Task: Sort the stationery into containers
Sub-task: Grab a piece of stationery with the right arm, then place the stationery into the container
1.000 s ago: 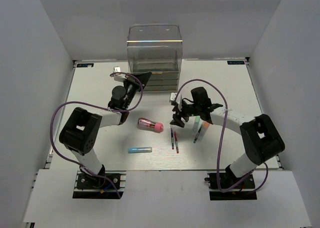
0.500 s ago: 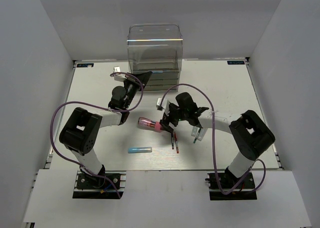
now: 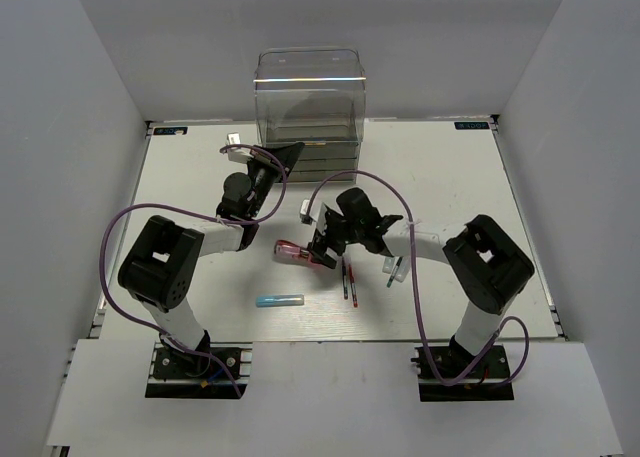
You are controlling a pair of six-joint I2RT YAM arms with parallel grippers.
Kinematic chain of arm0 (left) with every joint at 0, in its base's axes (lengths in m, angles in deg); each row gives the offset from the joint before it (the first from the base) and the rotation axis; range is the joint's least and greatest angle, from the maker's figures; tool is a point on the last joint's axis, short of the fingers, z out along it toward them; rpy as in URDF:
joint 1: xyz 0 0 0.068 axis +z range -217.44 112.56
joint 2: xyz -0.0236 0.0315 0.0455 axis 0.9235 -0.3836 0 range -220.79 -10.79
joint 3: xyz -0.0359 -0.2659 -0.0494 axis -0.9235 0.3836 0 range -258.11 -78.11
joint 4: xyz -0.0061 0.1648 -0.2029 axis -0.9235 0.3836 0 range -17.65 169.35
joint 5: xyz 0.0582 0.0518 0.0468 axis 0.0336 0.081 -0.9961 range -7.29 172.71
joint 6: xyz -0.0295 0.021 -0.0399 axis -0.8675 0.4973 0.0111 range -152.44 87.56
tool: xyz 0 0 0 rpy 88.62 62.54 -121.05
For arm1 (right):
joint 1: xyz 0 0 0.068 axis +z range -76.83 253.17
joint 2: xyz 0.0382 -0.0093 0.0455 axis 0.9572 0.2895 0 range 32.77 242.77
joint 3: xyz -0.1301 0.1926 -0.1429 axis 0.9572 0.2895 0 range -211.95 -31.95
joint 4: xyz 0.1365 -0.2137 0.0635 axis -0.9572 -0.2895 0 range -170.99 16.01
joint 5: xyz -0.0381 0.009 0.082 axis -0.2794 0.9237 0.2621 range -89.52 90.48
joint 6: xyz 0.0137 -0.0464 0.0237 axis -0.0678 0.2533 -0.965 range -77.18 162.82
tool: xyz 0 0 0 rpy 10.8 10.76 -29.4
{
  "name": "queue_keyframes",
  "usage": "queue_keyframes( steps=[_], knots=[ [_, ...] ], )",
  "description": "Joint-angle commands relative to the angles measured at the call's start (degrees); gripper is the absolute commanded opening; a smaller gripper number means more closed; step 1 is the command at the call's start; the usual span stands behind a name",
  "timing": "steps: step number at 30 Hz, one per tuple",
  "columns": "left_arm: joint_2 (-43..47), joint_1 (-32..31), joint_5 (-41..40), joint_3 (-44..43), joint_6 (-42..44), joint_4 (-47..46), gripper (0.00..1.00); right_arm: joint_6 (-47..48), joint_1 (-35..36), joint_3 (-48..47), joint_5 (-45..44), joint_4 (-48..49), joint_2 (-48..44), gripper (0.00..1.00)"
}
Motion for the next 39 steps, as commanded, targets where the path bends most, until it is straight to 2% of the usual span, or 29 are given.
queue_keyframes(
  steps=[1,8,10,15,18,19,20,21,24,31,39],
  knots=[
    [3.71,-0.12,-0.77,-1.68,0.55,-3.65,0.02,0.38,1.14,-1.61,0.24,0.46,1.06,0.89],
    [3.71,-0.12,-0.77,-1.68,0.55,-3.65,0.02,1.26,2.37,-2.14,-1.78,0.37,4.4,0.82],
    [3.71,-0.12,-0.77,-1.68,0.55,-3.65,0.02,1.7,2.55,-2.05,-1.78,0.37,4.84,0.77],
    [3.71,-0.12,-0.77,-1.68,0.55,-3.65,0.02,1.79,2.47,-0.82,-0.82,1.34,4.06,0.55],
    [3.71,-0.12,-0.77,-1.68,0.55,-3.65,0.02,2.58,2.29,-0.47,0.94,1.07,2.83,0.38],
    [3.71,-0.12,-0.77,-1.68,0.55,-3.65,0.02,2.84,2.46,-0.65,1.64,0.81,1.87,0.26],
    [3.71,-0.12,-0.77,-1.68,0.55,-3.65,0.02,2.84,2.47,-0.47,2.08,0.55,1.34,0.2],
    [3.71,-0.12,-1.29,-1.68,0.55,-3.65,0.02,3.28,2.29,-0.56,2.17,0.2,1.07,0.1],
    [3.71,-0.12,-1.3,-1.68,0.55,-3.65,0.02,3.37,1.85,-0.91,1.3,-0.07,-2.35,0.0],
    [3.71,-0.12,-1.3,-1.68,0.55,-3.65,0.02,1.61,-0.25,0.49,-5.72,4.14,-8.77,0.0],
    [3.71,-0.12,-1.3,-1.68,0.55,-3.65,0.02,3.63,-2.54,2.43,-20.03,13.01,-11.68,0.0]
  ],
)
